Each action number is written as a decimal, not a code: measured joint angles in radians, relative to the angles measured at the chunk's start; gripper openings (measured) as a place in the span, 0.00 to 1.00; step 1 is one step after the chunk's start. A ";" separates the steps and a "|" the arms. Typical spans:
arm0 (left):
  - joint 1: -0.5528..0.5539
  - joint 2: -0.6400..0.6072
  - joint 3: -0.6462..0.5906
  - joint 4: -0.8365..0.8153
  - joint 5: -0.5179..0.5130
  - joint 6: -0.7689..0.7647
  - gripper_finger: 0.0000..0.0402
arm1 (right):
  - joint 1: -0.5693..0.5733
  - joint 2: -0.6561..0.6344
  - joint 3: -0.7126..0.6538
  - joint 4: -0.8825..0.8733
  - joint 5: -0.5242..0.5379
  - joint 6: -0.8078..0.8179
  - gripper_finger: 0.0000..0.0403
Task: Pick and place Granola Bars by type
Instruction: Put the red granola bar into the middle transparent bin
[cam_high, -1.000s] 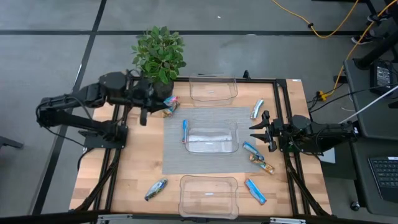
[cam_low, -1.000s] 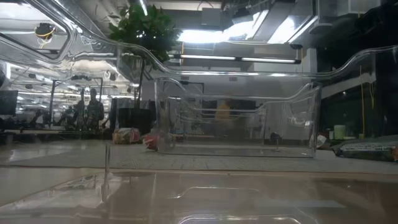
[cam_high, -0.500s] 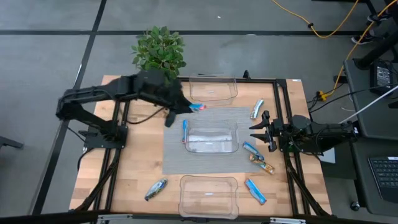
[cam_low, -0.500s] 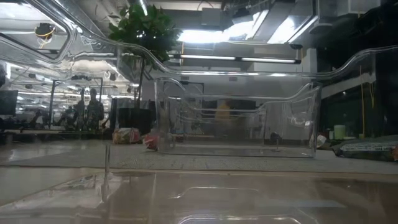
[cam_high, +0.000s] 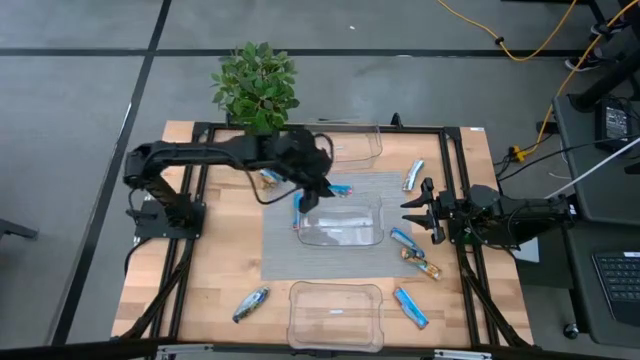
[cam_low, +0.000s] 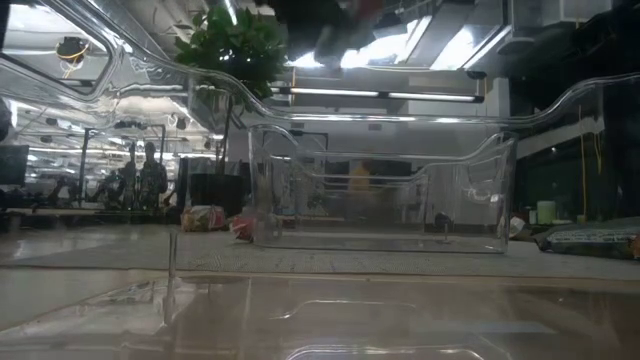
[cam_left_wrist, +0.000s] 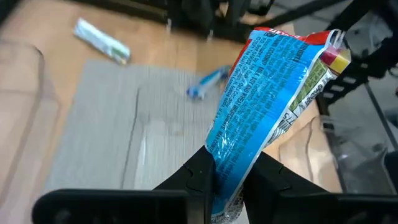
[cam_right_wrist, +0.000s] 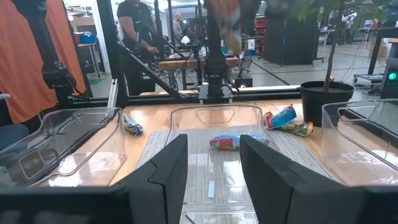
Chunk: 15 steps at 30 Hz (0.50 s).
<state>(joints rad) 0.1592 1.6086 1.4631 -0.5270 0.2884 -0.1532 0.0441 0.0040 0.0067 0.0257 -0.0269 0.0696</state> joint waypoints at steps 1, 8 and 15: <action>0.000 0.018 0.000 -0.001 0.011 0.002 0.14 | 0.000 0.000 0.000 0.000 0.000 0.000 0.37; -0.001 0.136 0.000 0.000 0.050 0.019 0.14 | 0.000 0.000 0.000 0.000 0.000 0.000 0.37; -0.001 0.230 0.000 -0.002 0.048 0.058 0.14 | 0.000 0.000 0.000 0.000 0.000 0.000 0.37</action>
<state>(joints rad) 0.1585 1.8385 1.4635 -0.5286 0.3367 -0.0954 0.0441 0.0040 0.0065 0.0257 -0.0269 0.0700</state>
